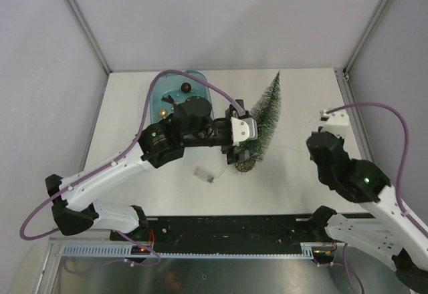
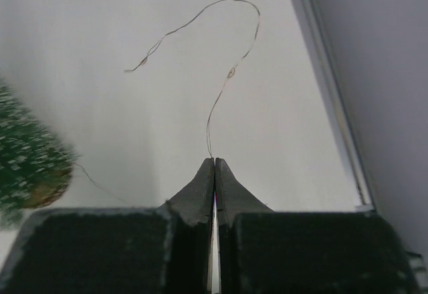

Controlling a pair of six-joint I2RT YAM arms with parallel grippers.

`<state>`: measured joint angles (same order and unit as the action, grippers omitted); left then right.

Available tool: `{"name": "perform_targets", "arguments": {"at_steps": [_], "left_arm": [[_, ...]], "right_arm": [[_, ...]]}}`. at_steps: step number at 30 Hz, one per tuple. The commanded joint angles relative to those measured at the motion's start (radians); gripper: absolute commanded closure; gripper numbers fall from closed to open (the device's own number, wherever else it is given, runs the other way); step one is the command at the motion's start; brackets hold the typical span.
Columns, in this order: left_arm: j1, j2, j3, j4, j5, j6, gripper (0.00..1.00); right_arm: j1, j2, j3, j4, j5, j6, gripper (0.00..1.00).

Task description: Decorate the small christmas tree

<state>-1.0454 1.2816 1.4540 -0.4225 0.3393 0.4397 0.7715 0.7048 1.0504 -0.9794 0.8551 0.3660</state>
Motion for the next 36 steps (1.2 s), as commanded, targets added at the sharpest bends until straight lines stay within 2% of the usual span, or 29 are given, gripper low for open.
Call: {"name": "perform_targets", "arguments": {"at_steps": [1, 6, 11, 15, 18, 21, 29, 33, 36], "left_arm": [[-0.005, 0.030, -0.027, 0.008, -0.068, 0.069, 0.00], [-0.058, 0.032, -0.022, 0.007, -0.062, 0.115, 0.00], [-0.168, 0.031, -0.038, 0.029, -0.048, 0.231, 0.00], [-0.213, 0.109, -0.047, 0.138, -0.085, 0.200, 0.00], [-0.231, 0.189, -0.040, 0.238, -0.116, 0.179, 0.00], [-0.249, 0.289, -0.021, 0.312, -0.162, 0.230, 0.00], [-0.250, 0.551, 0.099, 0.387, -0.346, 0.261, 0.00], [-0.249, 0.572, 0.075, 0.480, -0.405, 0.248, 0.05], [-0.253, 0.511, 0.000, 0.562, -0.403, 0.245, 0.10]], "right_arm": [[-0.063, 0.083, 0.017, -0.002, 0.134, -0.005, 1.00], [-0.207, 0.056, 0.030, 0.011, 0.108, -0.057, 1.00], [-0.237, -0.002, 0.075, -0.056, -0.013, -0.063, 1.00], [-0.239, -0.015, 0.130, -0.093, -0.125, -0.071, 1.00], [-0.240, -0.038, 0.172, -0.119, -0.158, -0.069, 1.00], [-0.240, -0.059, 0.212, -0.156, -0.165, -0.074, 1.00], [-0.255, -0.101, 0.291, -0.232, -0.170, -0.112, 1.00], [-0.268, -0.112, 0.305, -0.249, -0.169, -0.143, 1.00], [-0.271, -0.125, 0.311, -0.251, -0.165, -0.156, 1.00]]}}
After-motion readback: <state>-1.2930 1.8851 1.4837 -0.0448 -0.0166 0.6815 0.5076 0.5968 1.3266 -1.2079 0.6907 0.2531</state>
